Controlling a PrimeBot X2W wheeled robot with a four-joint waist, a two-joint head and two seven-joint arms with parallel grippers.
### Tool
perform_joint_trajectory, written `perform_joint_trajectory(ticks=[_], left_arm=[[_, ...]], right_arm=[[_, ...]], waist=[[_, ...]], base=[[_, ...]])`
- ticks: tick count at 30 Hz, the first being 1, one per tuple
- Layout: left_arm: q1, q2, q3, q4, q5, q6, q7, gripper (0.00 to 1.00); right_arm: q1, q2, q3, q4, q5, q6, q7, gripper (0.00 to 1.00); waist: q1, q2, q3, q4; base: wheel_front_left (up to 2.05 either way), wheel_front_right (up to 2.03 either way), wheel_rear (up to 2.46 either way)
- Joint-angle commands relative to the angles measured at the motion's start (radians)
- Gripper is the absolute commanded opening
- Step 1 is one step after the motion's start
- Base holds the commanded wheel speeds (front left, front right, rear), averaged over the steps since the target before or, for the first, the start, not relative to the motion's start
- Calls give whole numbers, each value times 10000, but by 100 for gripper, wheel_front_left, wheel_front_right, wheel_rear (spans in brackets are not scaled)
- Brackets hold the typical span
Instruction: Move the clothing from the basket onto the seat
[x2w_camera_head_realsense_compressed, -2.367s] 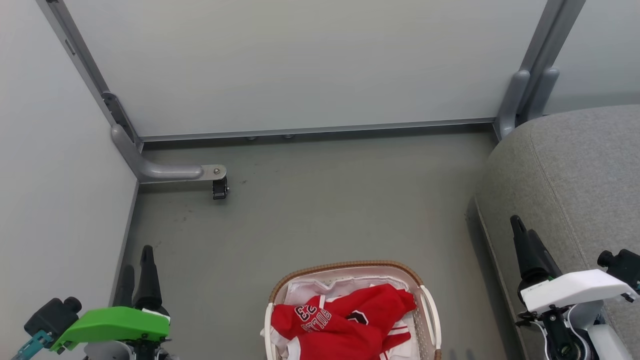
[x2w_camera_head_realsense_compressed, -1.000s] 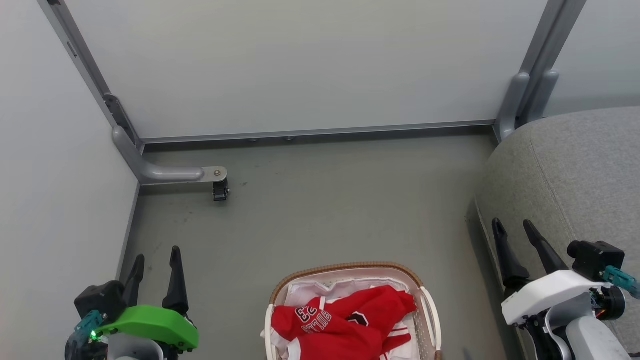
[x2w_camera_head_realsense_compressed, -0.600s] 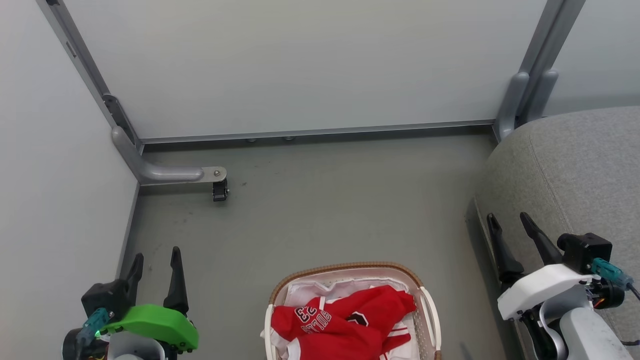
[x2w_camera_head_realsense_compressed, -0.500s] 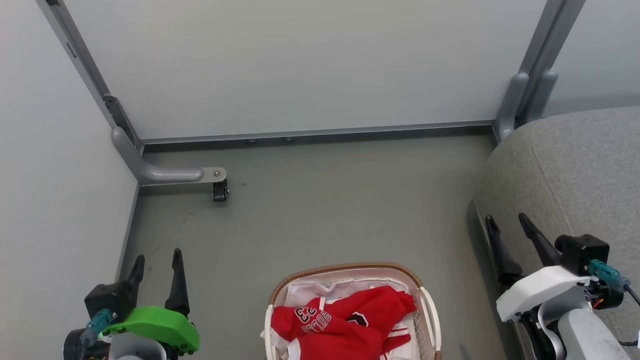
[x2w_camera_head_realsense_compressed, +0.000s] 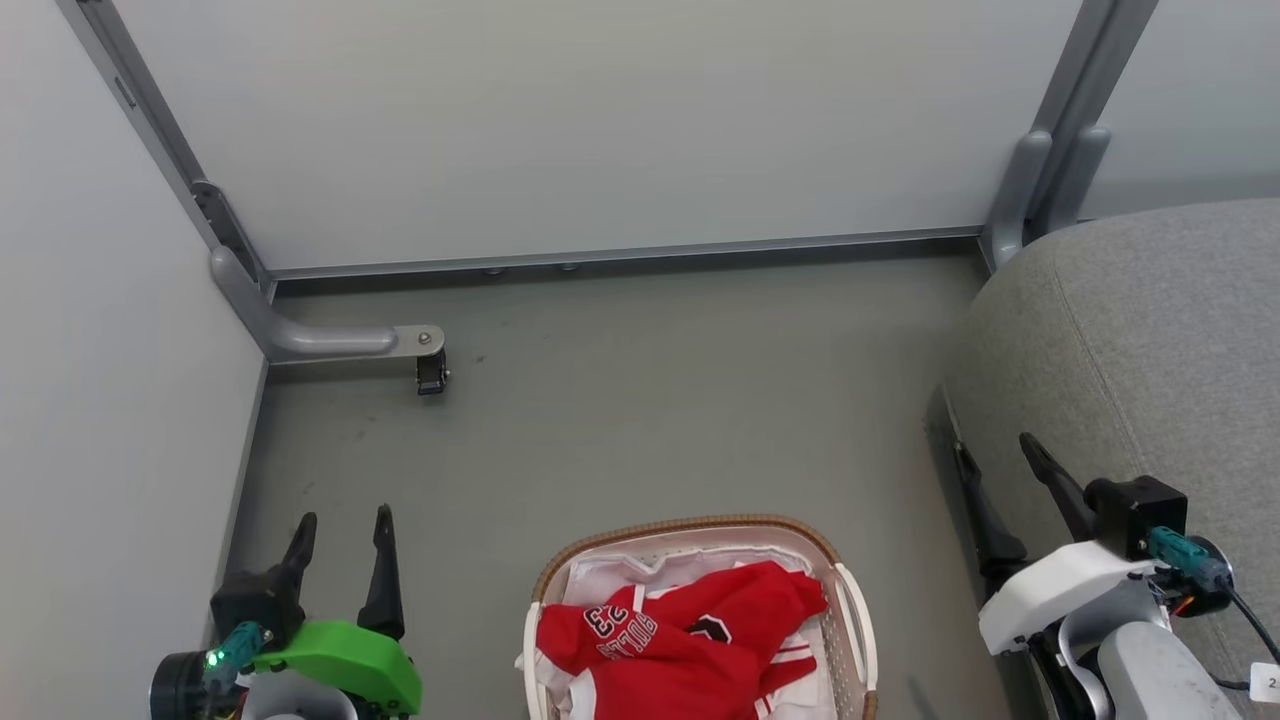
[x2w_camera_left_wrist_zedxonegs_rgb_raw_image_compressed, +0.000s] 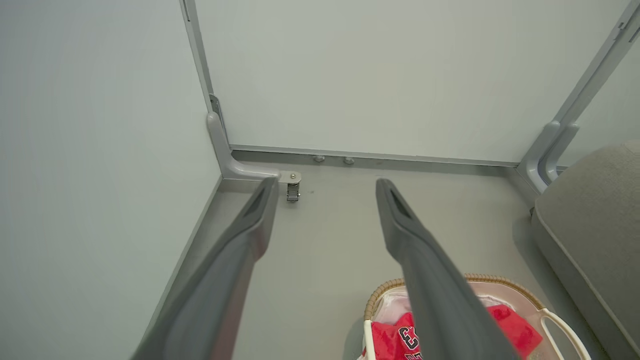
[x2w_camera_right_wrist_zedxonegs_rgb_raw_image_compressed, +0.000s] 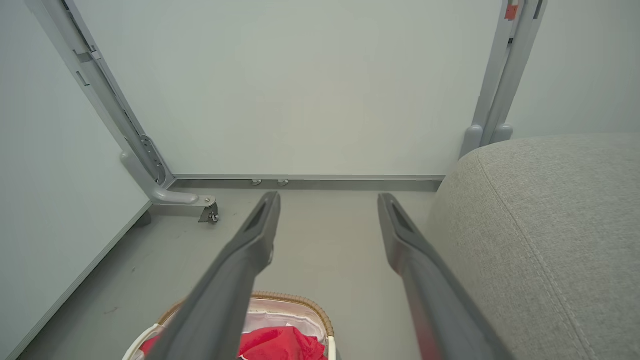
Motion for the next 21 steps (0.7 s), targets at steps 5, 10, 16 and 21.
perform_joint_trajectory(ticks=[5,10,16,21], left_arm=[[-588,-3,-777,92,433,-38,-181,100],[-1263,-4,-1590,419,628,-41,-256,100],[-2279,51,-3028,1194,576,-41,-275,100],[-3097,251,-4255,1928,502,-40,-275,100]], right_arm=[[-571,-15,37,-400,-580,-5,-187,100],[-1054,78,88,-726,-862,-5,-268,100],[-1662,241,191,-1106,-877,-5,-280,100],[-2101,373,355,-1383,-850,-5,-280,100]], waist=[[0,18,1128,-417],[0,19,2281,-869],[0,19,3650,-1477],[0,19,4577,-1864]], base=[[0,0,0],[0,0,0],[0,0,0],[0,0,0]])
